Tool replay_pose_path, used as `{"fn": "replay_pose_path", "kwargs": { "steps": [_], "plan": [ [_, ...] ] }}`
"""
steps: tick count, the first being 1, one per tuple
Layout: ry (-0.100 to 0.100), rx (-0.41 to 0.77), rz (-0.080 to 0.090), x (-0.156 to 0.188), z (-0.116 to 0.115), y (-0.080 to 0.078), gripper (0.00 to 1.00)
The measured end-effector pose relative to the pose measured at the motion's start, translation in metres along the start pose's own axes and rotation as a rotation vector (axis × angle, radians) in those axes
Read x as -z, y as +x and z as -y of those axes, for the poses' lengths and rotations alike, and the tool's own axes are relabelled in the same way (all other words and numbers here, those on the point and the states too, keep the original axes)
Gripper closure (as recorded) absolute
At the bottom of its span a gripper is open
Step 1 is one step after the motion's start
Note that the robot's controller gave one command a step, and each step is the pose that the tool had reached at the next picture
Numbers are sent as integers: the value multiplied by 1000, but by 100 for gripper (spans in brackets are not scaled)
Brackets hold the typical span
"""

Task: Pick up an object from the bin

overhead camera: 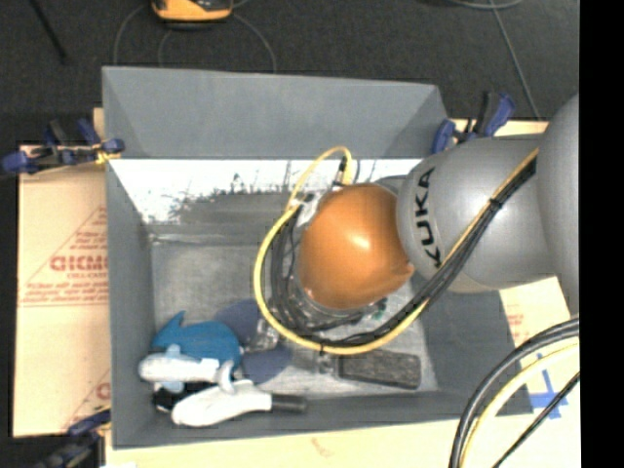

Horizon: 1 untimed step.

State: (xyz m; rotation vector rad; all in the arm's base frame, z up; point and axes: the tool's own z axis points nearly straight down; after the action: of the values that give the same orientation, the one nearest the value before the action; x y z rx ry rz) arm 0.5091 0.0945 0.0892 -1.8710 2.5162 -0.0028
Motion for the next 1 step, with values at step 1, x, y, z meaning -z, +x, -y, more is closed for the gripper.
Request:
{"fn": "replay_pose_path", "kwargs": {
  "steps": [1],
  "plan": [
    [-9, -217, -11, -15, 30, -59, 100]
  ]
}}
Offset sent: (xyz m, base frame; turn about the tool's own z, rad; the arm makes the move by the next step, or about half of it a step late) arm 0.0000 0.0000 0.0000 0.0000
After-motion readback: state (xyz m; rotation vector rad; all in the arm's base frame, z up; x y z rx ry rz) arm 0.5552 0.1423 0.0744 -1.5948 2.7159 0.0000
